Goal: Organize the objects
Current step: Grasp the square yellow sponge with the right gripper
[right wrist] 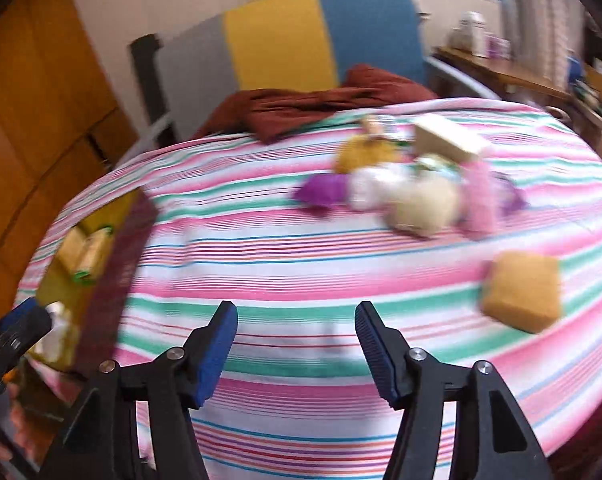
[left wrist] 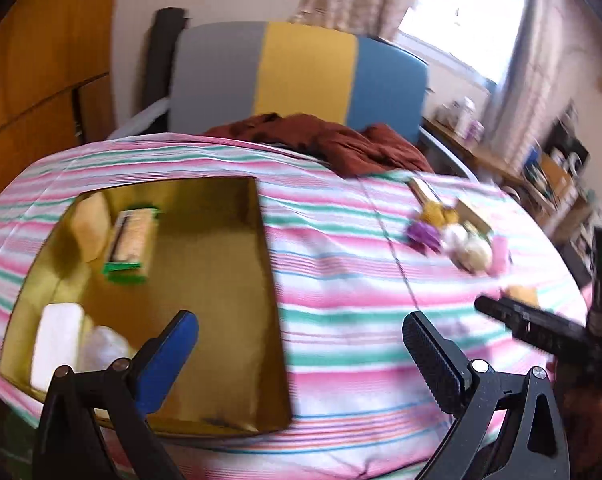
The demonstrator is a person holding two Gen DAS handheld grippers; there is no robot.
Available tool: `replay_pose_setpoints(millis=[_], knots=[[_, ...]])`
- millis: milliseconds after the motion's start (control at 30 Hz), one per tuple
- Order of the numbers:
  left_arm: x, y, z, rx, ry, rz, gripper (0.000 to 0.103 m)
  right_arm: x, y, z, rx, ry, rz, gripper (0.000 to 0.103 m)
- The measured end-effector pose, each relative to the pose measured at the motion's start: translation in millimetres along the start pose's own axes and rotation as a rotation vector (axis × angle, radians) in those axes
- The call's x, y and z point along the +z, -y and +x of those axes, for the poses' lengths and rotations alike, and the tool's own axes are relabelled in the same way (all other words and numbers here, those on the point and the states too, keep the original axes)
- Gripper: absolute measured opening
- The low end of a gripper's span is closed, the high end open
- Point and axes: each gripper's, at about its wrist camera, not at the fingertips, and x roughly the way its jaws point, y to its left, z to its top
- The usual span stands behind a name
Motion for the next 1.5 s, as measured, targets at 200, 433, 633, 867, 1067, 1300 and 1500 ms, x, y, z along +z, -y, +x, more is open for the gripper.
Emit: replay_pose_setpoints(millis=[200,433,633,867,1067,1300,1500], knots=[[-12.5,36.4,9.9,-0.048,-0.059,0.078,0.103,1.6,70.0,-12.7,-0.232,0.076,0.089,0.073],[-19.0,57.3,17.5,-0.058,-0.096,0.118,0.103,-0.2,128.5,2.8,-0.281,0.071,0.234,0.073],[-20.7,69.6,23.9,-0.044,-0.114,0.137,0.103,2.1,131.1,14.8,-0.256,0.08,0.231,0.073],[-16.9,87.8,33.9,-0.055,-0.13,0.171,0.103,3.2,134.4,22.6,-0.269,0.102,0.145,0.063],[-7.7,112.9,53.3,-0.073,-0.139,0.212,0.103,21.4,140.9,19.9,-0.246,0.172,0.112,0.063],[9.4,152.0,84.6,-0.158,-0.14,0.242,0.103,18.7,158.9,33.2,-0.254,0.195,0.171,0.063],[25.9,198.4,124.6,-0.206,-0.141,0.31,0.103,3.7,182.4,23.3,-0.27,0.253,0.321,0.063]])
